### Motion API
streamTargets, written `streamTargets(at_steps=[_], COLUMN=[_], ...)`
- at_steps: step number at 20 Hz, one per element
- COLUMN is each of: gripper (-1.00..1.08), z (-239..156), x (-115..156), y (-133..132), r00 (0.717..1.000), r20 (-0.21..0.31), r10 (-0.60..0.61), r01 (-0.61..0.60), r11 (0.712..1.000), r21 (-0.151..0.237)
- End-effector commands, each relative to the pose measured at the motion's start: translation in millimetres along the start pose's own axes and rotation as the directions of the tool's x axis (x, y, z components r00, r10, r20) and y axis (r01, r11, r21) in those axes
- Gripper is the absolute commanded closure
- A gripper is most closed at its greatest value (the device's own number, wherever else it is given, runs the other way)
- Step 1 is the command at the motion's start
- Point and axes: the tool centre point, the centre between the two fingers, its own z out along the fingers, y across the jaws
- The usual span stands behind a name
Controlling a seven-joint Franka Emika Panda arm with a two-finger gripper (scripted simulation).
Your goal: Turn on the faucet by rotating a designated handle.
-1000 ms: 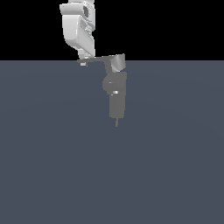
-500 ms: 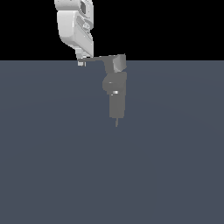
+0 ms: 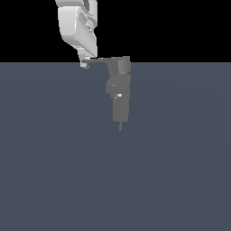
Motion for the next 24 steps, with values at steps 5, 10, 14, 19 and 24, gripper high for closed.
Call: streamTargets(at_steps=[5, 10, 14, 19, 24], gripper=[1.08, 1.08, 1.08, 1.08, 1.08], z=[-1.2, -1.8, -2.2, -2.6, -3.3], x=[16.4, 25.5, 32.9, 42.3, 51.7], y=[15.1, 26.4, 35.5, 46.9, 58.5], r00=[1.0, 1.0, 1.0, 1.0, 1.0], r20=[0.0, 0.001, 0.001, 0.002, 0.003], r10=[0.006, 0.005, 0.004, 0.003, 0.002], r01=[-0.006, -0.005, -0.004, -0.003, -0.002], r11=[1.0, 1.0, 1.0, 1.0, 1.0], r21=[-0.002, -0.001, -0.001, -0.001, 0.0])
